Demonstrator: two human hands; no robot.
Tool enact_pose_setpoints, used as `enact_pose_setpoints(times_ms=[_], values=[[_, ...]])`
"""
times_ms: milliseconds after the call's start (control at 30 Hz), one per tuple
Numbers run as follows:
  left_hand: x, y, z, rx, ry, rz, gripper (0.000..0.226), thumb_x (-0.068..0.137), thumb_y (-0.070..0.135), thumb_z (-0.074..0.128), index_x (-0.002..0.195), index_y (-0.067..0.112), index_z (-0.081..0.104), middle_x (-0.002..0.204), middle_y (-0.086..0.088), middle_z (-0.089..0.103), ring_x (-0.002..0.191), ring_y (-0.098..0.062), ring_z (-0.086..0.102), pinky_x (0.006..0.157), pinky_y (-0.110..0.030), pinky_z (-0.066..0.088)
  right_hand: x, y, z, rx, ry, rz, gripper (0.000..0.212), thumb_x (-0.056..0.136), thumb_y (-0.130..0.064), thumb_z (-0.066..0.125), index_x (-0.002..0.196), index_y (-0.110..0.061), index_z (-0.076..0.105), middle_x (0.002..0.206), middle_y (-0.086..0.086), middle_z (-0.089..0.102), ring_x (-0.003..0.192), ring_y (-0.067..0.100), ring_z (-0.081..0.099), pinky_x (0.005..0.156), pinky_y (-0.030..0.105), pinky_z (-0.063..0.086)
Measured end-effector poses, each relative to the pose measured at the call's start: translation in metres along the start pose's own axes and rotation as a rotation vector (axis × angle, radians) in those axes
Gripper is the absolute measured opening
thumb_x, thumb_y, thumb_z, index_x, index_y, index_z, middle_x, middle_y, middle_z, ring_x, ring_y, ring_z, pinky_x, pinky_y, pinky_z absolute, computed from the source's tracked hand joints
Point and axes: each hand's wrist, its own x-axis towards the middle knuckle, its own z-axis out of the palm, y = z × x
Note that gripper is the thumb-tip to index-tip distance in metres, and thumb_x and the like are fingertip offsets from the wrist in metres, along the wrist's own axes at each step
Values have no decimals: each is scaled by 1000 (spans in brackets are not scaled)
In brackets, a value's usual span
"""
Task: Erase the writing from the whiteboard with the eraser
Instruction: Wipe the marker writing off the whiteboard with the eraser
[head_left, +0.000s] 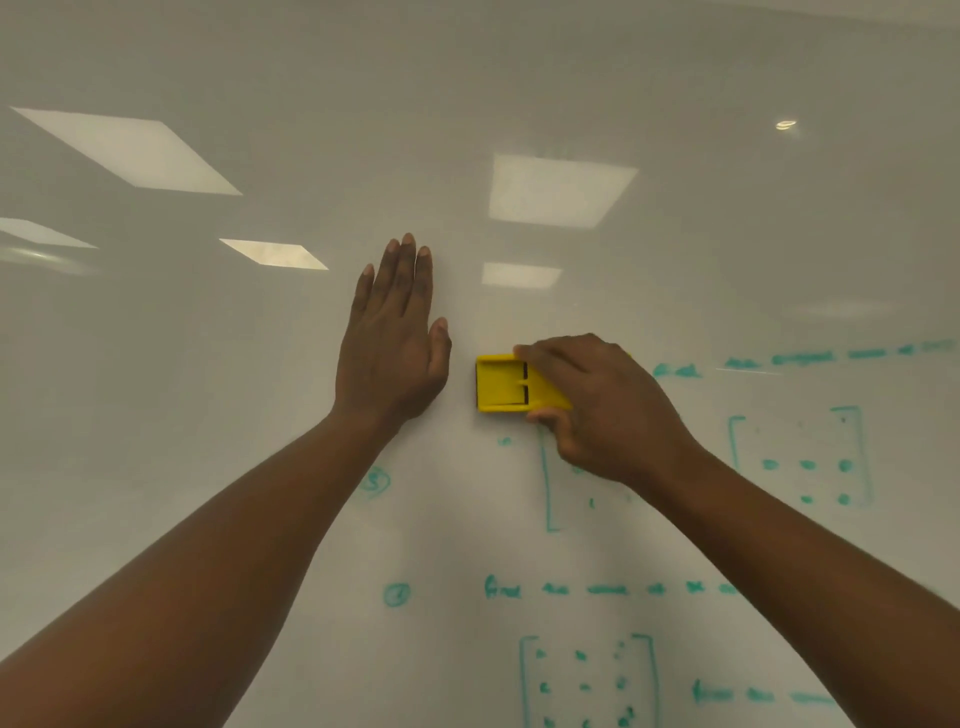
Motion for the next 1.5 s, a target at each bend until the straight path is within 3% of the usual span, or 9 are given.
enact_pose_setpoints(times_ms=[200,400,600,767,967,1133,1200,1367,1500], values=[[10,35,15,24,-23,76,70,95,31,31,158,6,14,166,-12,10,155,-24,5,127,-44,9,-8,48,-20,67,119,207,58,76,-22,70,132,-20,54,126,3,58,112,28,52,93,35,41],[15,44,24,58,-36,71,70,96,34,31,158,7,13,166,-12,10,155,-24,6,127,-43,9,-27,60,-21,34,30,77,60,76,-26,71,132,-18,54,127,4,59,113,27,54,94,34,41],[14,43,26,74,-23,64,70,96,35,29,158,8,14,166,-11,12,155,-22,7,127,-43,9,-28,90,-29,64,204,280,57,76,-22,67,132,-19,54,126,5,57,114,27,51,96,36,42],[13,42,25,71,-28,68,70,95,36,28,158,7,14,166,-11,13,155,-22,8,127,-43,10,-56,91,-24,35,100,162,58,76,-29,60,132,-18,53,127,4,58,116,24,50,99,28,35],[14,43,25,79,-21,62,70,95,36,29,158,8,15,166,-10,13,155,-21,8,127,-43,10,-58,128,-44,25,246,375,55,77,-21,65,130,-18,54,125,5,58,111,27,50,93,30,38],[13,43,24,79,-16,65,70,95,36,28,157,8,16,166,-10,14,154,-21,9,127,-40,8,-81,121,-41,11,94,211,56,78,-26,60,133,-17,53,128,4,58,118,24,52,101,30,38],[14,43,25,80,-13,65,70,94,37,28,157,7,17,165,-11,15,154,-21,10,127,-41,10,-91,137,-49,-32,86,214,56,77,-22,62,133,-18,54,129,3,58,118,24,52,101,29,38],[13,44,25,78,-1,74,71,94,37,27,156,4,20,164,-13,17,154,-25,14,126,-45,13,-91,172,-65,-16,225,465,60,75,-9,72,132,-21,54,129,4,58,119,25,52,93,27,38],[13,43,25,81,-3,80,71,93,37,26,156,3,21,164,-15,18,153,-26,15,125,-46,14,-103,163,-58,0,168,358,62,73,-6,70,132,-19,54,129,3,58,120,22,51,99,24,36]])
